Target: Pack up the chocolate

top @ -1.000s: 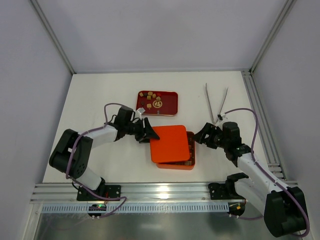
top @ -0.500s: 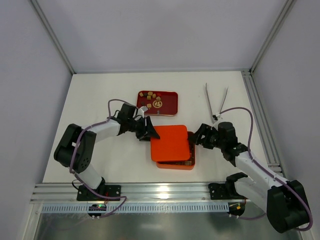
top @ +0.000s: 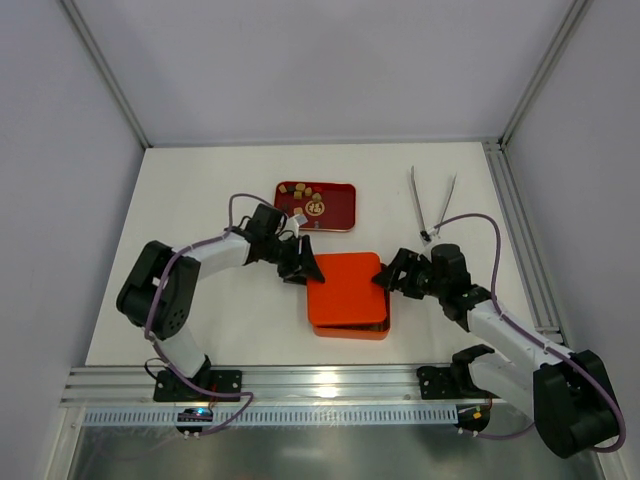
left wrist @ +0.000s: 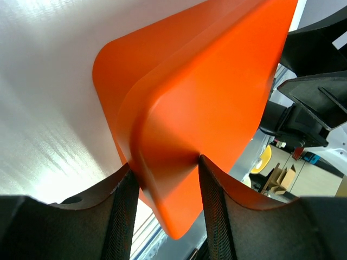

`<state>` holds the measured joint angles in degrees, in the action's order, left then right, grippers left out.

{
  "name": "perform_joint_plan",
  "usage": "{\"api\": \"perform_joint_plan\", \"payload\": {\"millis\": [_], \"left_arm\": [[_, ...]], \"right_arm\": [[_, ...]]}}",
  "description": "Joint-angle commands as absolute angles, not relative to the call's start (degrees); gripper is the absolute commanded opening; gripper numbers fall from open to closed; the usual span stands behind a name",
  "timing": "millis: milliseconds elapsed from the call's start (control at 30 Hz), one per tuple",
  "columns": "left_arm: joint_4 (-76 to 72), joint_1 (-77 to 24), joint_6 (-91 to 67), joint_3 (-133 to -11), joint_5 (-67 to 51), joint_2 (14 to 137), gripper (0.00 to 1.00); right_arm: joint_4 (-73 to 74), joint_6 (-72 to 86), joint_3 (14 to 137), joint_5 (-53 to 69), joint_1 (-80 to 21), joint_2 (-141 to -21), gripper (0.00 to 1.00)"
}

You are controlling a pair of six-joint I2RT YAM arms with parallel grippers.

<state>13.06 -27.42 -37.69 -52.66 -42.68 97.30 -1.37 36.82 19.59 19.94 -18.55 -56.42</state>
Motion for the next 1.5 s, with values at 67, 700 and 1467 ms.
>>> {"api": "perform_joint_plan", "payload": {"millis": [67, 700, 1467], "left_arm": [[15.7, -28.7, -35.2, -55.6, -42.8, 98.3, 0.46], [19.4, -31.1, -32.9, -58.9, -43.0, 100.5, 0.46], [22.7, -32.4, -31.0, -61.6, -42.3, 99.8, 0.46]], "right_arm": [[-4.8, 37.4, 21.1, 18.1, -19.9, -57.0, 0.75], [-5.0, 37.9, 21.9, 17.4, -22.1, -57.7, 0.75], [-4.5, 37.5, 26.8, 16.4, -24.6, -60.7, 0.76]]}}
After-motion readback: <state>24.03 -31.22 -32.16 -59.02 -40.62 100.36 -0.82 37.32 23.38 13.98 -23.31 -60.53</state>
